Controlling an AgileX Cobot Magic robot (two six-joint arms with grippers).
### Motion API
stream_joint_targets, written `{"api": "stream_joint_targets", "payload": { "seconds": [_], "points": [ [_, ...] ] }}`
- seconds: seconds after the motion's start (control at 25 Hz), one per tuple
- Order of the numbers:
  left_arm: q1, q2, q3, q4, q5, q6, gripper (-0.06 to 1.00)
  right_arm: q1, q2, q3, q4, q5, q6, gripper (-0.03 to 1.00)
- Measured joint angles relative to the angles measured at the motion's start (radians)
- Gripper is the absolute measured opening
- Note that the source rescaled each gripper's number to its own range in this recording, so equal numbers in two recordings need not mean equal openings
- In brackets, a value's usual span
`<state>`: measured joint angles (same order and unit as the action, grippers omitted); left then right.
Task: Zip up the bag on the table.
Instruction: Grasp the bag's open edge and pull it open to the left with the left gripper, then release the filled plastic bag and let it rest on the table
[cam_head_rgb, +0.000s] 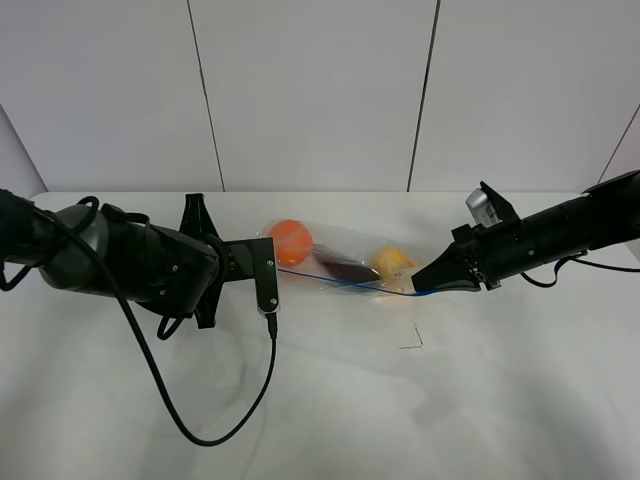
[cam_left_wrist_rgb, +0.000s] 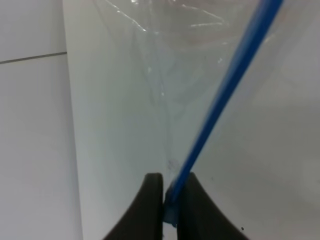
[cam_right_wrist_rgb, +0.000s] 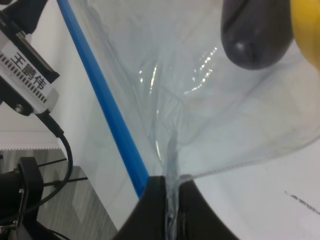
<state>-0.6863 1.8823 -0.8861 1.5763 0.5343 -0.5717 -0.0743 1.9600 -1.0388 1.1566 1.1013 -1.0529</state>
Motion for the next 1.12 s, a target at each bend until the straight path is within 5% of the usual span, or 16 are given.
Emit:
{"api": "stream_joint_targets", "payload": {
  "seconds": [0.12,0.32,0.4,1.12],
  "points": [
    [0.006,0.0,0.001,-0.004,0.024,0.0,0.15,-0.001,0.0,0.0,-0.025,-0.003,0.0,0.0],
    [0.014,0.0,0.001,-0.007,0.04,-0.05,0.69,-0.001,0.0,0.0,-0.031,-0.003,0.0,0.0],
    [0.014,0.0,0.001,-0.007,0.042,-0.075,0.81,-0.001,0.0,0.0,-0.031,-0.003,0.0,0.0],
    [0.014,0.0,0.001,-0.034,0.083,-0.096,0.99,-0.002,0.0,0.0,-0.034,-0.003,0.0,0.0]
  ]
}}
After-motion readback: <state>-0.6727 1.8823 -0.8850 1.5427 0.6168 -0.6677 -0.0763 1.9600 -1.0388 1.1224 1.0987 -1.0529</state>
